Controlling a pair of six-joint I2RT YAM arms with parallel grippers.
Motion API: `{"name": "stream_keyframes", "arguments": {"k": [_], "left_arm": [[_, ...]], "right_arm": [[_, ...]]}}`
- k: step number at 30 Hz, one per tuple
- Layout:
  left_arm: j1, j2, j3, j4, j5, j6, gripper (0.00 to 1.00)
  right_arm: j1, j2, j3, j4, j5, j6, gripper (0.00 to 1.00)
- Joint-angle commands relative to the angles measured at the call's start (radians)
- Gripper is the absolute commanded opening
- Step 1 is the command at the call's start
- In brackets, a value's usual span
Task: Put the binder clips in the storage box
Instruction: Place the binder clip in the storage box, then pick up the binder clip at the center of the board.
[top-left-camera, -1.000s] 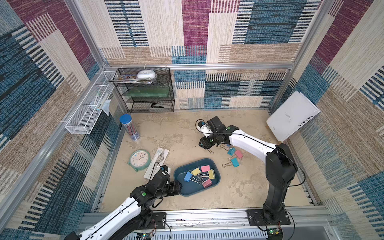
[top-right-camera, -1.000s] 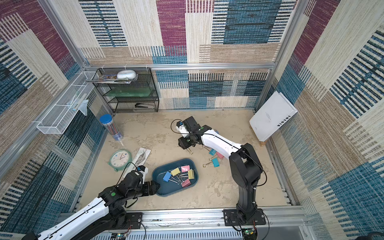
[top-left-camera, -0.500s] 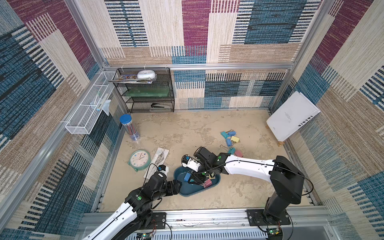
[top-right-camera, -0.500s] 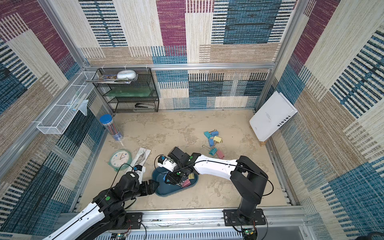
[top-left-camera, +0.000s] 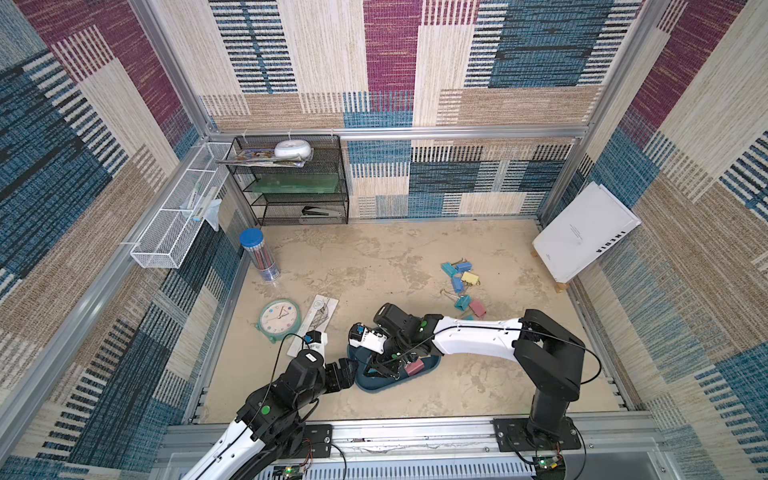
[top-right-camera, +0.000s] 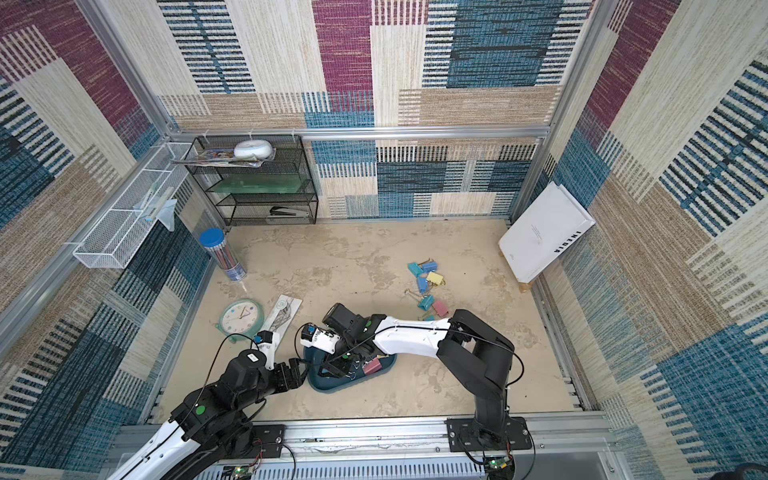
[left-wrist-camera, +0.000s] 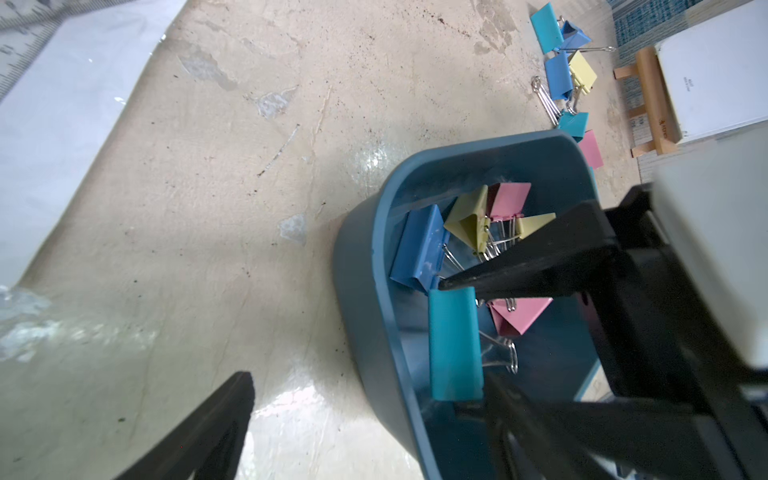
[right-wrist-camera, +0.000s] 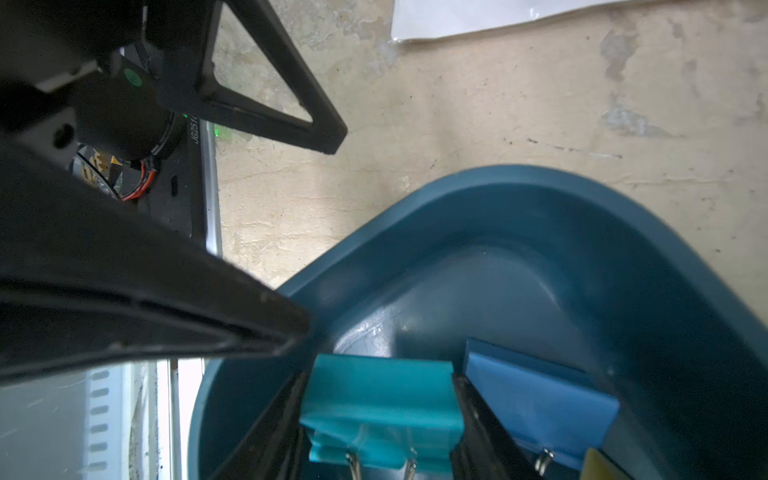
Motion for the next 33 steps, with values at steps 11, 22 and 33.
{"name": "stream_keyframes", "arguments": {"k": [11,22,33], "left_arm": [[0.000,0.006,-0.002,0.007,-0.020,0.028,0.91],[0.000,0.080,0.005,0.048,0.011,0.083,0.91],[0.004,0.139,0.002,0.089,0.030,0.117,0.91]], "right_arm": [[-0.103,-0.132,-0.059,0.040,0.101,-0.016,0.85],[-0.655,-0.093,0.159,-0.126,0.344,0.318,0.91],[-0.825,-0.076,0.027,-0.088,0.378,0.540,0.91]]}}
